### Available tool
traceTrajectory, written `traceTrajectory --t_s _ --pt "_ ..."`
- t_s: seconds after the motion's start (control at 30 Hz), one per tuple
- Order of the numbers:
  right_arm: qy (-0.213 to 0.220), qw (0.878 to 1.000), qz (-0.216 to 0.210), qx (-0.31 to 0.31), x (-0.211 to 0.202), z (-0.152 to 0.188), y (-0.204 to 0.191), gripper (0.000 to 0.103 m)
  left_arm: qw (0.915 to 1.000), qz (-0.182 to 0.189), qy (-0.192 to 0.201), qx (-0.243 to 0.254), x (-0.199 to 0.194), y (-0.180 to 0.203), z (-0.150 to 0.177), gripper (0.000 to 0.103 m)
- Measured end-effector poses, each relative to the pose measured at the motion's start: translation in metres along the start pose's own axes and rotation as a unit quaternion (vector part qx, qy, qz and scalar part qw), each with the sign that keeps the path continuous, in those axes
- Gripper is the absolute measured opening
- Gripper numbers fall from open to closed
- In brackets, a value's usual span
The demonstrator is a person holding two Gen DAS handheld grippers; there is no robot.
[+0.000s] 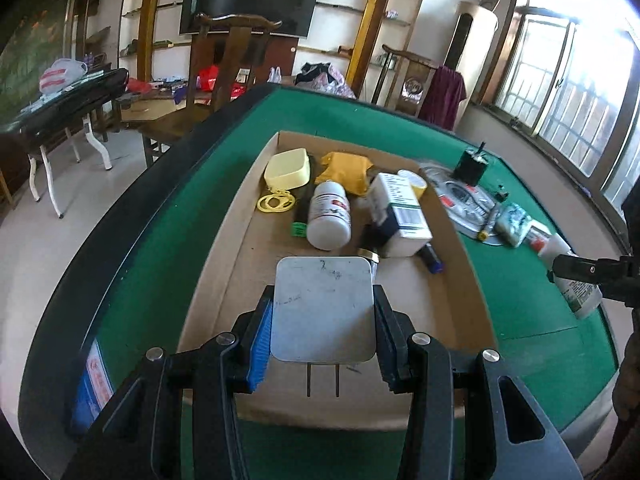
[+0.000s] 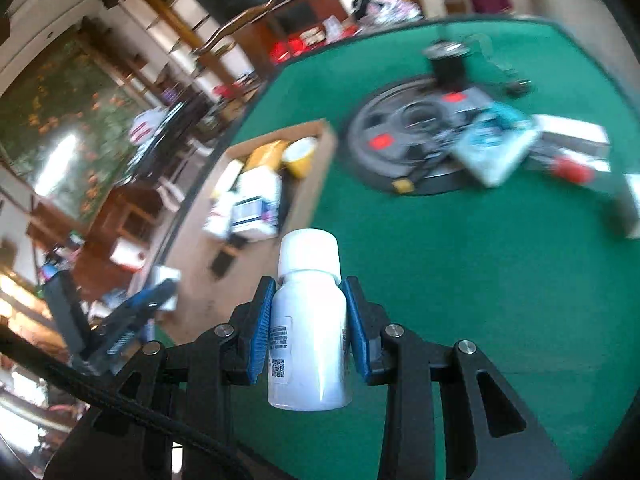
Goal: Organize objects
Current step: 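Carry the bottle and charger into the cardboard tray and release both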
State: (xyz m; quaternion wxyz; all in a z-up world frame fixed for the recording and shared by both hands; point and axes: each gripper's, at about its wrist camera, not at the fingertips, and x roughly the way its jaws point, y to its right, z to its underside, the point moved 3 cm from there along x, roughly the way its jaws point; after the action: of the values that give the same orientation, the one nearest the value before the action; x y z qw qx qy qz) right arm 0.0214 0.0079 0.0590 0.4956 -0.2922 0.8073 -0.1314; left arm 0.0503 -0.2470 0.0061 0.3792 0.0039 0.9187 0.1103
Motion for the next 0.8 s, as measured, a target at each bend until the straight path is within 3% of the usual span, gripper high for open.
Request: traceTrajectory --t_s 0.4,0.6,0.73,0.8 --pt "-0.067 0.997 -0.008 -0.048 0.092 -0.010 -0.064 0.032 0.9972 -0.034 -0.067 0.000 0.056 -0.019 -0.023 0.039" --pt "-0.084 0.995 0.019 -0.055 0.122 -0.010 -0.070 0.032 0.9984 -0.027 -0.047 -0.015 0.051 -0.026 -0.024 0.040" --pt "-0.080 0.995 0.038 -0.055 0.133 -0.013 -0.067 0.032 0.9990 -0.031 -0.010 -0.032 0.015 -0.025 -0.024 0.041" --pt "-0.072 0.994 0.050 -0.060 0.136 -0.014 -0.066 0.032 0.9986 -0.021 0.011 -0.047 -0.009 -0.023 -0.021 0.049"
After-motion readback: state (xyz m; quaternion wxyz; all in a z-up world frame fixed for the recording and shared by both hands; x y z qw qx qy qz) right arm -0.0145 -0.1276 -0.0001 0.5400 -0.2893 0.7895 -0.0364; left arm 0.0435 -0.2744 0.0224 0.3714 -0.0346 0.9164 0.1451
